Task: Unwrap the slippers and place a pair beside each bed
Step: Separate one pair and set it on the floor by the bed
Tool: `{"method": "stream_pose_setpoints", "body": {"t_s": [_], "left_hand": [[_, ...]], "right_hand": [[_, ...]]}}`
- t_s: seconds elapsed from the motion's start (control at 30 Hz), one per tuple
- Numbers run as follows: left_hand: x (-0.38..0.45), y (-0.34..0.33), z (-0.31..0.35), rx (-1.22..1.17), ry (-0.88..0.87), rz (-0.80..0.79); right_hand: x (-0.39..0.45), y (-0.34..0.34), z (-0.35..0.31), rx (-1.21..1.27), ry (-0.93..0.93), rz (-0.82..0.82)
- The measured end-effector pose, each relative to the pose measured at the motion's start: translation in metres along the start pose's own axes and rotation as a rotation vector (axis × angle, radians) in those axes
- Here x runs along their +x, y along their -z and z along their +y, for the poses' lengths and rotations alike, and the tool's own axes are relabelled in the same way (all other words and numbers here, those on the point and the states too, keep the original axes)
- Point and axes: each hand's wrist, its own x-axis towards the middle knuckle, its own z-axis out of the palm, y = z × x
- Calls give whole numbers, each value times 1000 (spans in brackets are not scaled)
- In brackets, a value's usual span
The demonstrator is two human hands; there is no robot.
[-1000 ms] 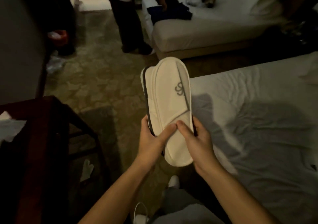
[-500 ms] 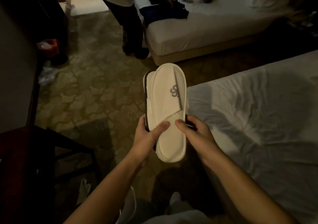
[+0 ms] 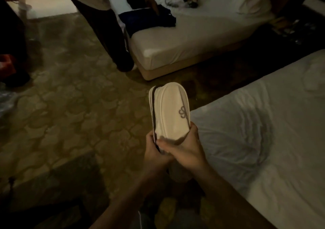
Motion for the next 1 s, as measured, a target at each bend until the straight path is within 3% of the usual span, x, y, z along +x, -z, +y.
{"method": "stream_pose_setpoints", "body": {"t_s": [0.27,0.4,0.57,0.77,1.0], "left_hand": [[122,21,33,-142,63,-294],[196,17,45,-113,109,-336],[295,-1,46,-131,185,-275],[455,-21,-8,-178,269,-256],[645,-14,-132,-126,280,-214]], "right_hand": [[111,-27,-43,-125,38,96],[186,-28,-60,-91,-29,59],[299,-37,-63,-53,-99,-62],[459,-87,-30,-40,-89,-121],[634,-176,73,-41,-12,-110]]}}
